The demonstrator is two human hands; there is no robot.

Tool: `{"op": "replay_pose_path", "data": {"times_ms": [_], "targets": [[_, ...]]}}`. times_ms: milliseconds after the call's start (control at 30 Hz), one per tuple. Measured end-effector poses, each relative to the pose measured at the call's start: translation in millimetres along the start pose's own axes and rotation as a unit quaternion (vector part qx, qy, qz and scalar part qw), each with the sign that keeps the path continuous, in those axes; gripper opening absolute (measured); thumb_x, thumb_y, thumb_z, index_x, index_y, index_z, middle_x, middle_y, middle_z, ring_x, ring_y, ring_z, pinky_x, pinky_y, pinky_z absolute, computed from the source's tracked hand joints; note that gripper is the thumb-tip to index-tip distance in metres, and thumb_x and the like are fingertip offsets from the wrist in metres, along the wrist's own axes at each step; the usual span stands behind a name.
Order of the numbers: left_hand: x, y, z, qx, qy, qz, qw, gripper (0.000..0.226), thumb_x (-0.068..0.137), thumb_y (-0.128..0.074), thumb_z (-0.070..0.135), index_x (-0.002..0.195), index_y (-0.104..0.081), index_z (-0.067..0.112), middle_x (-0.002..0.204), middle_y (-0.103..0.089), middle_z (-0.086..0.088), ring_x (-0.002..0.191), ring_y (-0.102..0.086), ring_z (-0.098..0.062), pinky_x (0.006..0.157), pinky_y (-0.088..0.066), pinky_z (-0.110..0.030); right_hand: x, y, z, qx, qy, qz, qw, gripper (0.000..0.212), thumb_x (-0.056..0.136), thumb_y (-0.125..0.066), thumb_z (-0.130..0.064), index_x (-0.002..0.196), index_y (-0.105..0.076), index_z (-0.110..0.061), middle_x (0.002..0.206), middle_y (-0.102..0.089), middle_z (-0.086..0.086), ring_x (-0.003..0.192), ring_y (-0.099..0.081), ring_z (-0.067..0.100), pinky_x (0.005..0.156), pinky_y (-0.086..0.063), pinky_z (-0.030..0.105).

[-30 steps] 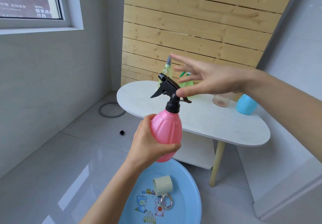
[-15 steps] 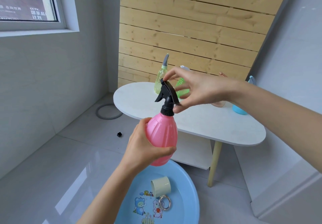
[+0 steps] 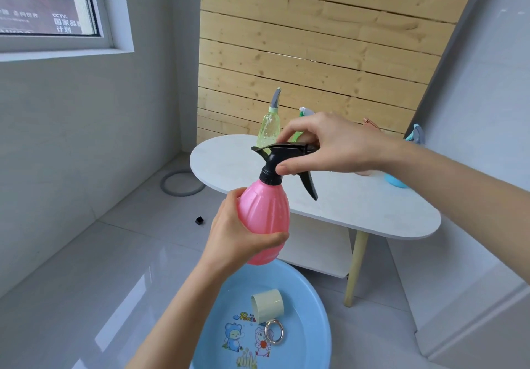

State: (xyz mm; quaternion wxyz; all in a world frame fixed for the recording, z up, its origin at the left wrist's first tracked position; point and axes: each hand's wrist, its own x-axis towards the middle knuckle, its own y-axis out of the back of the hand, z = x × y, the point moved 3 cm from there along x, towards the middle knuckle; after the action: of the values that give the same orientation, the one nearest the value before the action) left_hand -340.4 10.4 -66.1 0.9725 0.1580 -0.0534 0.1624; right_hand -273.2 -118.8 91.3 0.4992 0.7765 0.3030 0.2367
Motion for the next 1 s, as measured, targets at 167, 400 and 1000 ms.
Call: {"op": "replay_pose_path", "data": {"times_ms": [167, 400, 1000], "targets": [[0, 3, -1, -0.01, 0.001, 0.004, 1.0, 0.09, 0.038, -0.08, 0.049, 0.119, -0.043, 0.036, 0.109, -0.055, 0.011, 0.097, -0.057, -0.009, 0.073, -0.055, -0.032, -5, 8, 1, 0.249, -0.05, -0.11, 0.961, 0.04, 0.101, -0.034, -0.04, 0.131, -0.05, -0.019, 0.092, -0.075, 0.012, 0.086, -0.073, 0.026, 0.078, -0.059, 0.035], [-2, 5, 0, -0.023, -0.001, -0.001, 1.0, 0.092, 0.035, -0.079, 0.052, 0.118, -0.044, 0.038, 0.108, -0.056, 0.013, 0.096, -0.057, -0.008, 0.07, -0.054, -0.027, -3, -1, 7, -0.083, 0.07, -0.035, 0.993, 0.054, 0.093, -0.061, -0.017, 0.138, -0.046, -0.042, 0.14, -0.048, -0.015, 0.127, -0.043, -0.001, 0.107, -0.033, 0.021], [-10, 1, 8, -0.004, -0.026, -0.032, 0.999, 0.084, 0.045, -0.088, 0.041, 0.116, -0.043, 0.042, 0.107, -0.055, 0.015, 0.094, -0.057, -0.006, 0.068, -0.053, -0.026, -2, -8, -5, 0.086, -0.018, -0.005, 0.996, 0.015, 0.088, -0.067, -0.026, 0.094, -0.065, -0.013, 0.084, -0.073, 0.007, 0.068, -0.065, 0.011, 0.066, -0.054, 0.025]]}}
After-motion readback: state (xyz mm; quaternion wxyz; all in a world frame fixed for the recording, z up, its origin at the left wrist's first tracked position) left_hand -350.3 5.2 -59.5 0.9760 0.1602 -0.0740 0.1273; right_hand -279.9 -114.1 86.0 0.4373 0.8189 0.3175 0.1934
